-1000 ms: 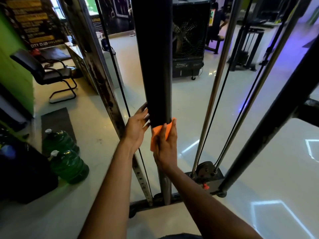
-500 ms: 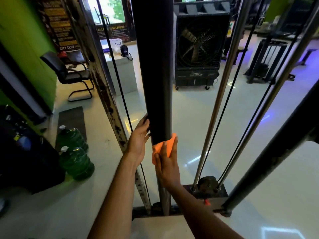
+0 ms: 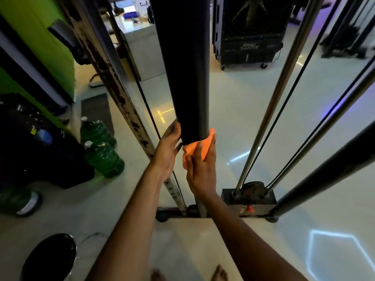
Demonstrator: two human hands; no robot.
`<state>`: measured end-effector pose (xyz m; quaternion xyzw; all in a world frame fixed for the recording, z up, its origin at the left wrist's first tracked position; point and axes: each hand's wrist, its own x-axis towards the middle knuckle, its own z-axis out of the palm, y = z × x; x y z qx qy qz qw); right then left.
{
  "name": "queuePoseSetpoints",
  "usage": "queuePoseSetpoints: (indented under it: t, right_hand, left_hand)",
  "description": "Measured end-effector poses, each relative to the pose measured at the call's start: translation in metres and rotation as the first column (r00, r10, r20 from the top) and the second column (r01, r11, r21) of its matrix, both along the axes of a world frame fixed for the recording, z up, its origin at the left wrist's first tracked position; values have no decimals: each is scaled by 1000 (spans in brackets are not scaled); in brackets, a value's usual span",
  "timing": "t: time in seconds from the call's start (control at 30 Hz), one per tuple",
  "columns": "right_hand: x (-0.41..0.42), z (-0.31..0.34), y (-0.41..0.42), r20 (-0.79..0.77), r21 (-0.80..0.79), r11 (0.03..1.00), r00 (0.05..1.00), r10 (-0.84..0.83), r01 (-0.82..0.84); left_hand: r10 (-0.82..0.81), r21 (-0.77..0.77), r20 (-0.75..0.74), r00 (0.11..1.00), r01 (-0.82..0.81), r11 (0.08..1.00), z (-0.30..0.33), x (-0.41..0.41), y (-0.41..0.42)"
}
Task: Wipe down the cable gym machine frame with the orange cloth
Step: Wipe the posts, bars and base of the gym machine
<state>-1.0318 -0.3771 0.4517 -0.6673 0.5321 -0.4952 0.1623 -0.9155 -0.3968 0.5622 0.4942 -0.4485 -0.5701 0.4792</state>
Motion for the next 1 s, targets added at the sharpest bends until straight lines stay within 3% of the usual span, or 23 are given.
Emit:
queuePoseSetpoints:
  t: [0.1,0.33,0.6,0.8,0.9,1.0]
  right_hand:
    - [0,-14,4,9,43,999,1000,-5,4]
    - [18,30,-17,52,-88,989,992,-117,121]
    - [7,-60,13,-68,133,987,994,-84,92]
    - [23,-34,-8,21,-35,983,983,-181,182]
    - [24,-58,-12,-62,-101,977,979,-193,187]
    - [24,-116,0,-161,-27,984,971,-177,175]
  left_hand:
    - [-18,15,36,999,18,1000,-9,3,0]
    - [-57,43,36,998,56,998,-20,9,-5]
    - [-153,35,88,984,150,988,-48,23,-8]
    - [-238,9,103,966,239,971,-77,32,-20]
    - [-258,-19,77,963,261,965,-99,34,-25]
    - [-251,-47,60,966,253,966,-118,33,-26]
